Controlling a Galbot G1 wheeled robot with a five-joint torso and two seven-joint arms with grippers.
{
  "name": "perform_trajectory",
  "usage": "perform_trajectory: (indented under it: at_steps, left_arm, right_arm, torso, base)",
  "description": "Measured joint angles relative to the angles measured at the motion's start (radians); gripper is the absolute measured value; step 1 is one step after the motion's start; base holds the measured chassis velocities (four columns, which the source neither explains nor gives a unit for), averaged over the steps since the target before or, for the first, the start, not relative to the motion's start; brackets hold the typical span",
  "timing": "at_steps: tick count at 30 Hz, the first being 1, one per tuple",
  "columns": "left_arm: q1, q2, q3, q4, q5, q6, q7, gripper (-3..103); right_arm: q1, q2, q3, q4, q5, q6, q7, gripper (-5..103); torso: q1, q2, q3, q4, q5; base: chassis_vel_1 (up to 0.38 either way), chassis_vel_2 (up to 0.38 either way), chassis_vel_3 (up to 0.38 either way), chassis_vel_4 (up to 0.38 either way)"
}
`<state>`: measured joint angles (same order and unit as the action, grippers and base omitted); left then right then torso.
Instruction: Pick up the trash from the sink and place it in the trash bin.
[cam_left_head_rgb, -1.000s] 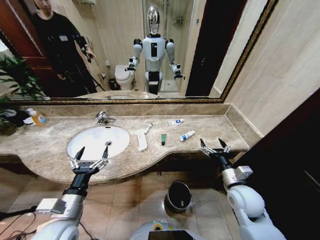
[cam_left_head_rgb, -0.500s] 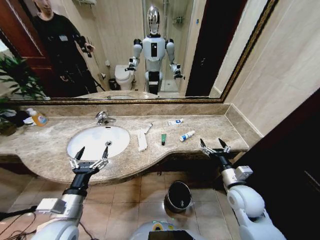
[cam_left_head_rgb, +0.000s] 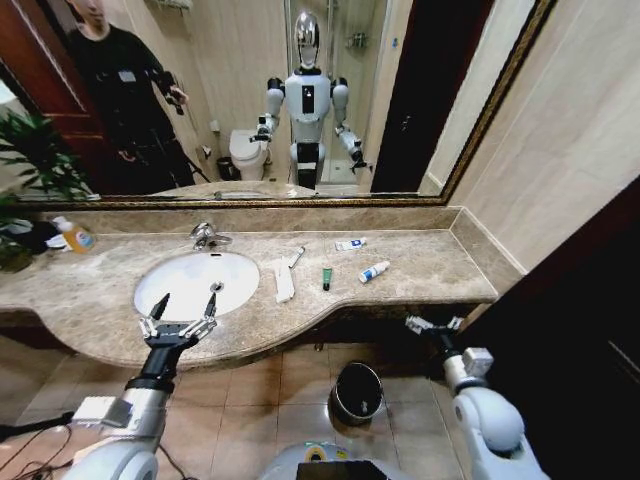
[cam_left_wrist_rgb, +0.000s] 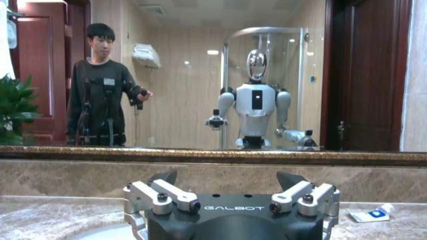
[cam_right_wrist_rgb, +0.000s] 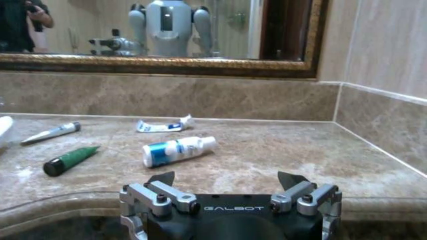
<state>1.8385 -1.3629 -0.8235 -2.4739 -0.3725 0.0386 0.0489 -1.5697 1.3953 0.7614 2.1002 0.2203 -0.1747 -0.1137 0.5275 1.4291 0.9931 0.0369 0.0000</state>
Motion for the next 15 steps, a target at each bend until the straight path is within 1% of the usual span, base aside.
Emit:
perform_trajectory:
  at_steps: [8, 9, 10, 11, 13, 14, 15]
  left_arm:
    - [0.000, 0.000, 0.000, 0.000, 0.000, 0.000, 0.000, 100]
    - [0.000, 0.000, 0.000, 0.000, 0.000, 0.000, 0.000, 100]
    - [0.000, 0.000, 0.000, 0.000, 0.000, 0.000, 0.000, 100]
    - [0.000, 0.000, 0.000, 0.000, 0.000, 0.000, 0.000, 100]
    - [0.000, 0.000, 0.000, 0.000, 0.000, 0.000, 0.000, 100]
    - [0.000, 0.000, 0.000, 0.000, 0.000, 0.000, 0.000, 100]
    - [0.000, 0.000, 0.000, 0.000, 0.000, 0.000, 0.000, 100]
  right_arm:
    - [-0.001, -0.027, -0.014, 0.031, 0.045, -0.002, 0.003, 100]
    - [0.009, -0.056, -0.029, 0.036, 0.076, -0.001, -0.004, 100]
    - [0.009, -0.056, -0.029, 0.036, 0.076, -0.001, -0.004, 100]
    - [0.023, -0.079, -0.040, 0.036, 0.097, -0.004, -0.007, 100]
    - [0.078, -0.142, -0.070, 0.013, 0.129, -0.011, 0.018, 100]
    - [0.078, -0.142, -0.070, 0.013, 0.129, -0.011, 0.018, 100]
    - [0.105, -0.165, -0.083, 0.001, 0.146, -0.022, 0.042, 100]
  torso:
    - [0.000, 0.000, 0.000, -0.0001, 0.0000]
    - [0.000, 0.000, 0.000, -0.0003, 0.0002]
    - [0.000, 0.000, 0.000, -0.0003, 0.0002]
    - [0.000, 0.000, 0.000, -0.0002, -0.0001]
    - [0.000, 0.000, 0.000, -0.0001, 0.0000]
    - [0.000, 0.000, 0.000, -0.0001, 0.0000]
    - [0.000, 0.000, 0.000, 0.0000, 0.0002]
  base:
    - [0.000, 0.000, 0.000, 0.000]
    - [0.000, 0.000, 0.000, 0.000]
    - [0.000, 0.000, 0.000, 0.000]
    - [0.000, 0.000, 0.000, 0.000]
    - [0.000, 0.000, 0.000, 0.000]
    - [0.000, 0.000, 0.000, 0.000]
    - [0.000, 0.000, 0.000, 0.000]
